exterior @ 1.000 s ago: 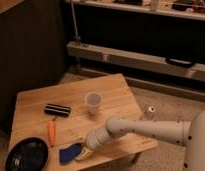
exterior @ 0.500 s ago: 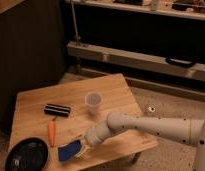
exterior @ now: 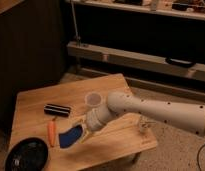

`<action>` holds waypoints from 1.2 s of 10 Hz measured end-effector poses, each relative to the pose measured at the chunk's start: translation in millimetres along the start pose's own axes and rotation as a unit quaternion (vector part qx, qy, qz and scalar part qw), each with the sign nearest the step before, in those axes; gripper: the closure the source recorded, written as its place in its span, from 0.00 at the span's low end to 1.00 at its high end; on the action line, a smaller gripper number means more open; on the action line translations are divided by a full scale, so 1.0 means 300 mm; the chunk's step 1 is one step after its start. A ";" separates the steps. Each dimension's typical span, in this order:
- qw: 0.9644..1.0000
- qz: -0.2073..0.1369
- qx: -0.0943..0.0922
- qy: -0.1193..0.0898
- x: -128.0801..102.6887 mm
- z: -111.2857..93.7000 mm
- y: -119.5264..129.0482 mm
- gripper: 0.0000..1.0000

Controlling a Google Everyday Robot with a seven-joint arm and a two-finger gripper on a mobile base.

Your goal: Place the white sponge in the ceramic cup

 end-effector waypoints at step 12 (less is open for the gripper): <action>0.974 0.050 0.029 0.219 0.135 -0.556 -0.329 0.68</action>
